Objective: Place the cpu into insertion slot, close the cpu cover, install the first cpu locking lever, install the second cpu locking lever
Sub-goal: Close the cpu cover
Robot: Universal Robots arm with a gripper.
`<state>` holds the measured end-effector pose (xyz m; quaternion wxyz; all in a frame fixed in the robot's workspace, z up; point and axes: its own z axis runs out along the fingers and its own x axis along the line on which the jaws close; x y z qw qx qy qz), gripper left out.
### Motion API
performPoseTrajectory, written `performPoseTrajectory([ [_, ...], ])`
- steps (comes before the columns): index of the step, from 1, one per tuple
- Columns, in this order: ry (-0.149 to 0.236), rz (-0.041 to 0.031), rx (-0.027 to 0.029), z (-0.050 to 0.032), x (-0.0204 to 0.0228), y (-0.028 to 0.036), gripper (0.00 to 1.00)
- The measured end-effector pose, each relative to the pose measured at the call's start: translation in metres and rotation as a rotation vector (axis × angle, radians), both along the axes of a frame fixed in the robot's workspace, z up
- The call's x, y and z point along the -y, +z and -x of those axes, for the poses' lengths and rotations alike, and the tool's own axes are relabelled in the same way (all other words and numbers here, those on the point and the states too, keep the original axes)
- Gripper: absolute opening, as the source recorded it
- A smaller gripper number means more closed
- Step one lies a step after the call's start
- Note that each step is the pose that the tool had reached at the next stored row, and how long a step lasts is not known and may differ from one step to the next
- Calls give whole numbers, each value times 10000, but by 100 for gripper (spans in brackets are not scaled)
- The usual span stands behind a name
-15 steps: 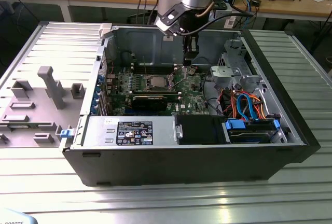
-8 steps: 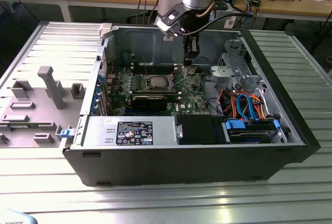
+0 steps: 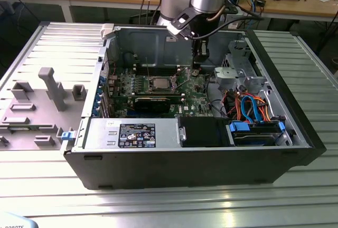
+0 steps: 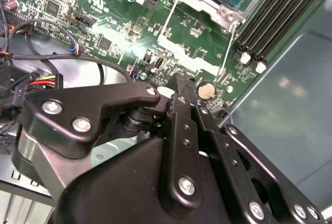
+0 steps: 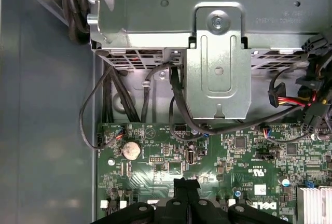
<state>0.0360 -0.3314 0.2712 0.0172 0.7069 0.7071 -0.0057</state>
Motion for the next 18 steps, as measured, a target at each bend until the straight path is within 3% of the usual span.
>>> performPoseTrajectory([
  [2,-5,1,-13,-17,-2,-27,11],
  [6,-11,0,-149,-41,-2,-108,11],
  [11,-13,-1,-167,-51,0,-224,11],
  [15,-12,-36,-171,17,1,-235,11],
  [18,-11,-49,-170,21,0,-236,11],
])
